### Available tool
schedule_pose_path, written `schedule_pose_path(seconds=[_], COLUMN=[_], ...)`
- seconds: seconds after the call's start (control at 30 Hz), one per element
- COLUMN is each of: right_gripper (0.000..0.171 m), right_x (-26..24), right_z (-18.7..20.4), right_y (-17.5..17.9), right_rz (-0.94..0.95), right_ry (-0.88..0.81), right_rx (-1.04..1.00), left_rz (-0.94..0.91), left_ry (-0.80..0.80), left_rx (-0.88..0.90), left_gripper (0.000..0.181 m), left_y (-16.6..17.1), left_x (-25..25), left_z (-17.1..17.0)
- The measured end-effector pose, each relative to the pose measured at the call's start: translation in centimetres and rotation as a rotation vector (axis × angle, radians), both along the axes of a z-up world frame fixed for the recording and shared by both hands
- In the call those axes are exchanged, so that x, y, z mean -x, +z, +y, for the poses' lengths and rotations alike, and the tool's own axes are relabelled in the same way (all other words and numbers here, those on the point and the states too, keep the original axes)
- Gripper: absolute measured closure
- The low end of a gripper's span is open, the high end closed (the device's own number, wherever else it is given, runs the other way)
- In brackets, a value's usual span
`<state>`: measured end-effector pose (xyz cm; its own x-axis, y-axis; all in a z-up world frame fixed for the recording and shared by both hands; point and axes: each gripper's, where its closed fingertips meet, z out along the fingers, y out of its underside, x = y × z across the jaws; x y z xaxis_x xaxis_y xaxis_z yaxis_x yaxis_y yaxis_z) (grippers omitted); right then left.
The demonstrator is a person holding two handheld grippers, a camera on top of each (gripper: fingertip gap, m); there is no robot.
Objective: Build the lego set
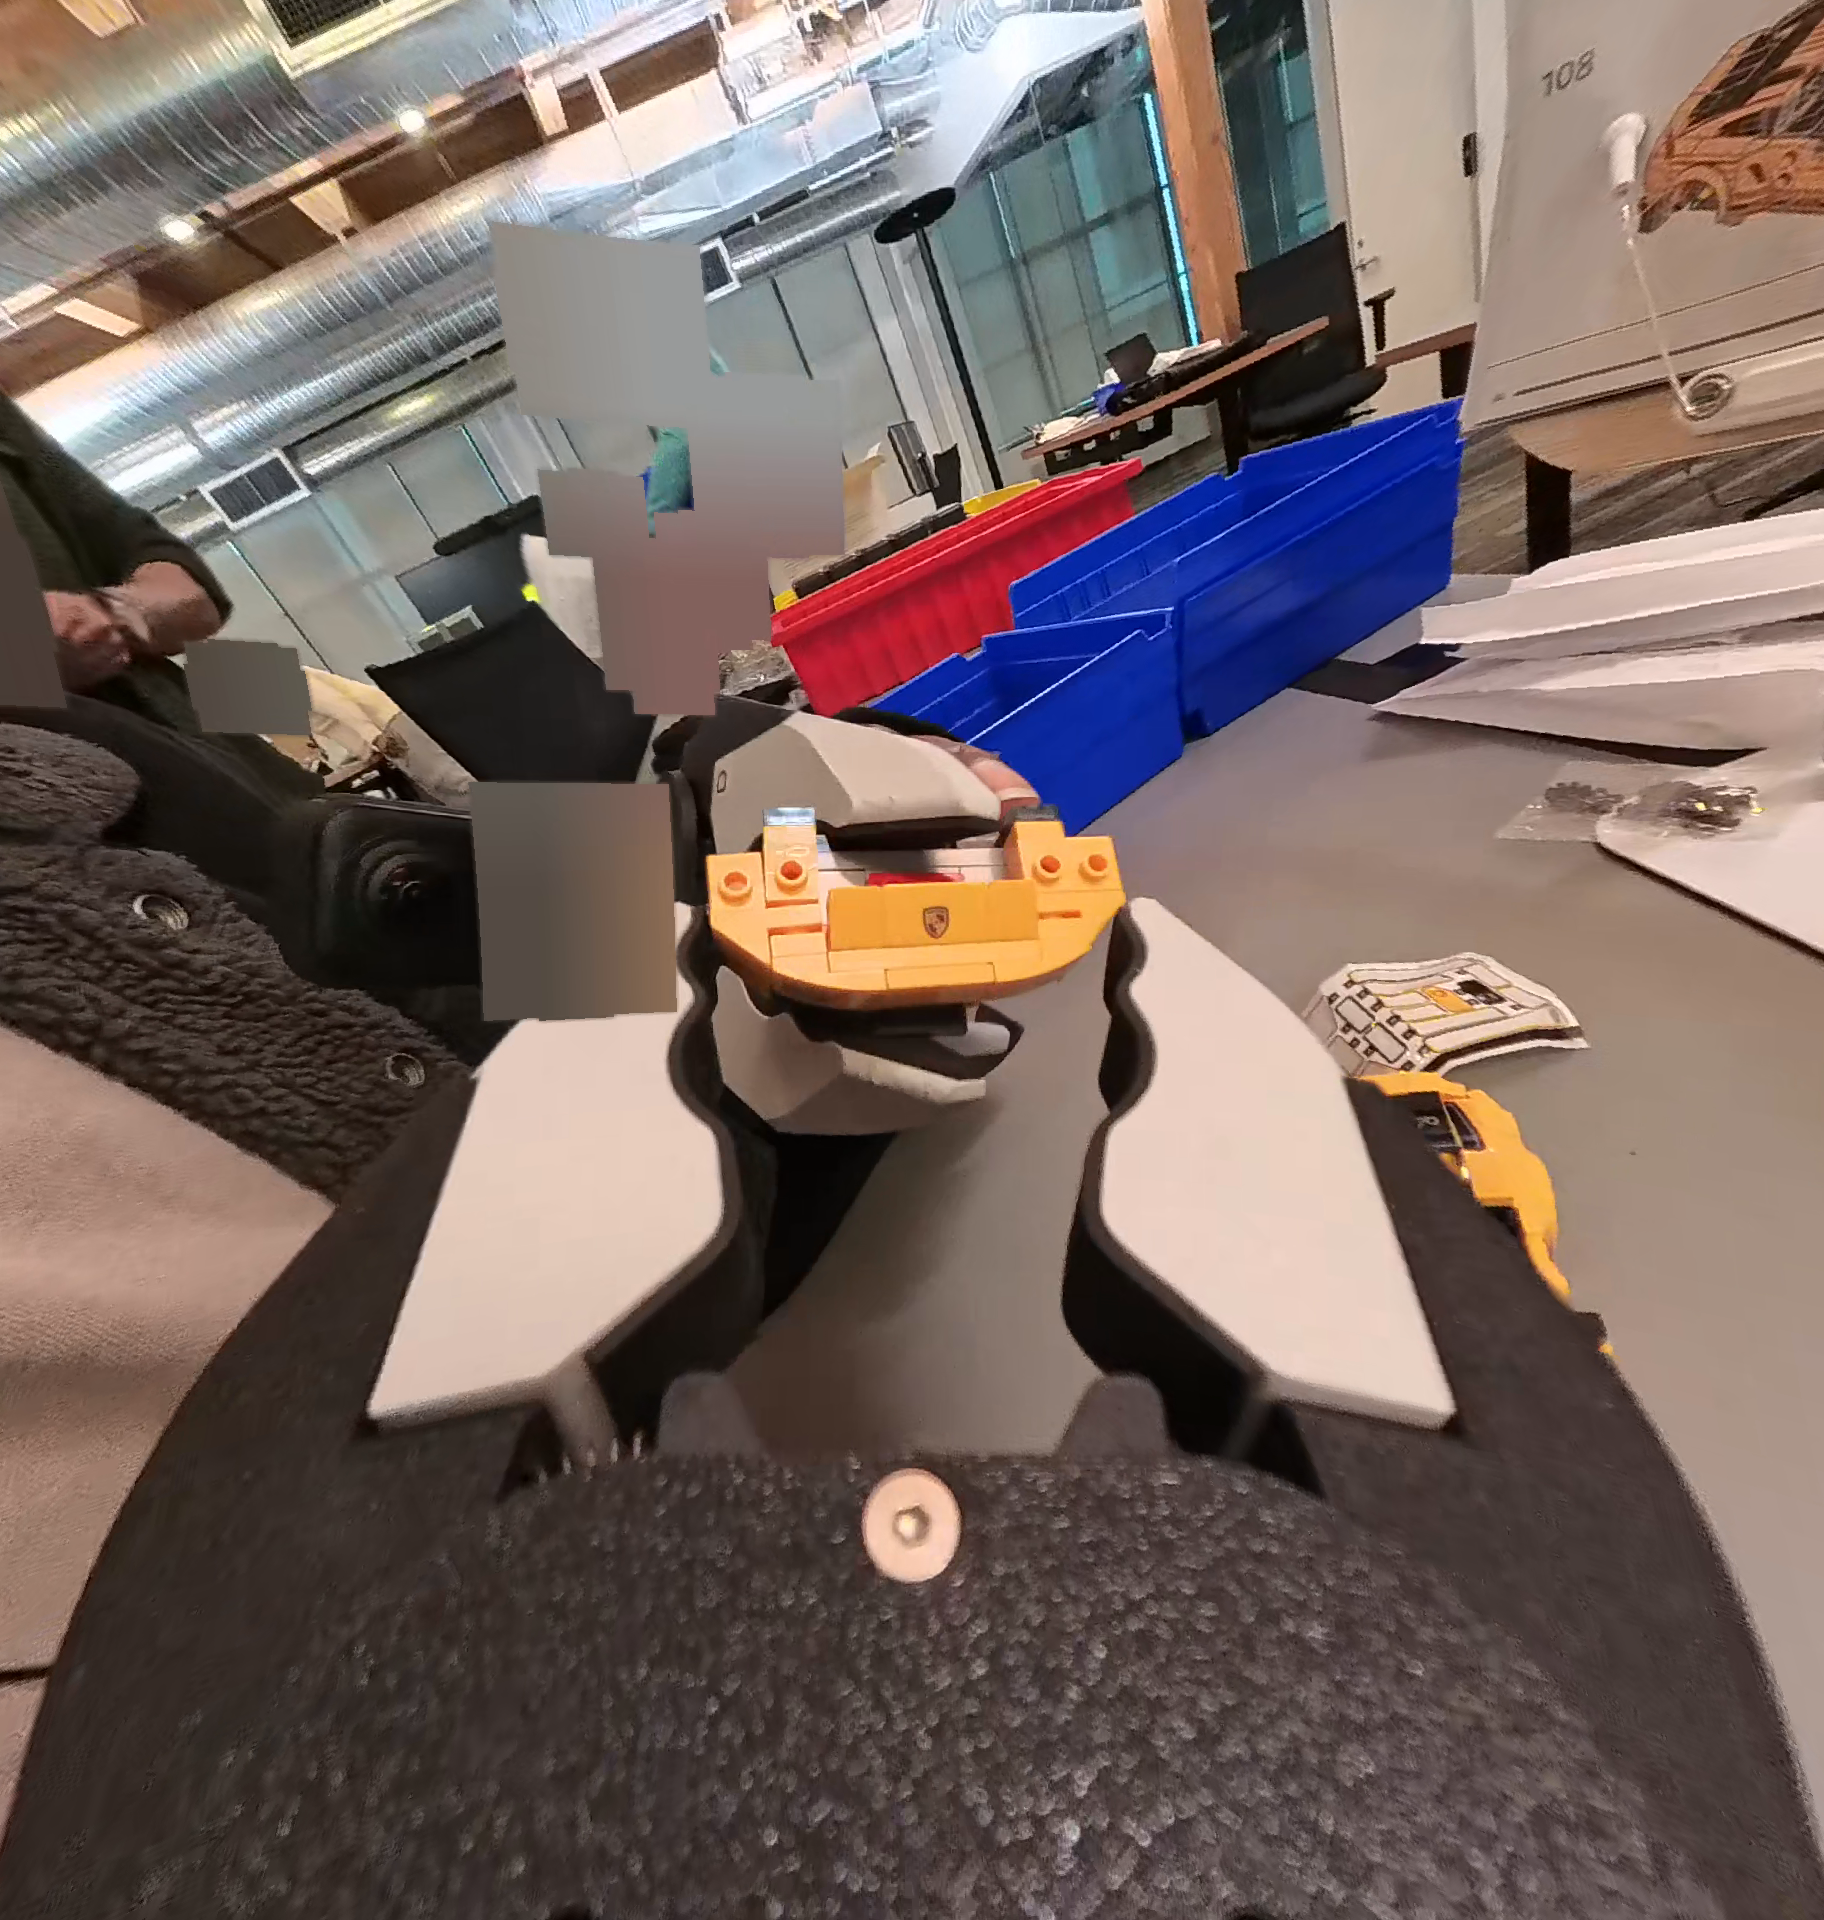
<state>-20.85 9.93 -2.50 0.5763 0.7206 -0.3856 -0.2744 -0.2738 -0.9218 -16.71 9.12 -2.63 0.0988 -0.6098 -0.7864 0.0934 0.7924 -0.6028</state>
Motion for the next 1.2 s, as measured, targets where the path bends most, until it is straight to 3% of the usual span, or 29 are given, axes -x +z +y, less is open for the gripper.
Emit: schedule_pose_path(seconds=[0.13,0.27,0.33,0.4,0.5,0.6,0.83,0.9,1.2], right_gripper=[0.099,0.099,0.099,0.099,0.099,0.099,0.099,0.099,0.103], right_x=[-0.2,-1.2,-1.8,-2.1,-1.8,-0.9,-0.4,-0.4,-0.8], right_z=[0.2,0.2,-0.2,-0.8,-1.5,-2.2,-2.7,-2.6,-2.0], right_y=[-0.4,-1.1,-1.8,-2.8,-4.4,-5.8,-7.5,-7.7,-8.1], right_rz=[-0.057,-0.172,-0.319,-0.491,-0.702,-0.840,-1.017,-1.041,-1.020], right_ry=[-0.042,-0.080,-0.085,-0.050,0.050,0.176,0.324,0.336,0.291], right_rx=[-0.039,-0.089,-0.148,-0.203,-0.288,-0.345,-0.409,-0.423,-0.432], left_rz=[0.010,0.102,0.219,0.356,0.514,0.598,0.808,0.809,0.742], left_ry=[-0.008,-0.085,-0.165,-0.316,-0.580,-0.776,-0.780,-0.778,-0.690], left_rx=[0.028,0.177,0.393,0.728,1.262,1.586,1.669,1.669,1.710], left_gripper=[0.144,0.126,0.126,0.131,0.131,0.134,0.148,0.158,0.159], left_y=[-0.4,-1.5,-2.9,-4.2,-4.0,-3.5,-5.7,-5.7,-6.1], left_x=[0.0,0.2,0.6,1.2,1.7,1.7,1.9,2.0,2.0], left_z=[0.2,0.4,0.8,0.8,0.2,-0.5,-2.9,-3.0,-2.2])
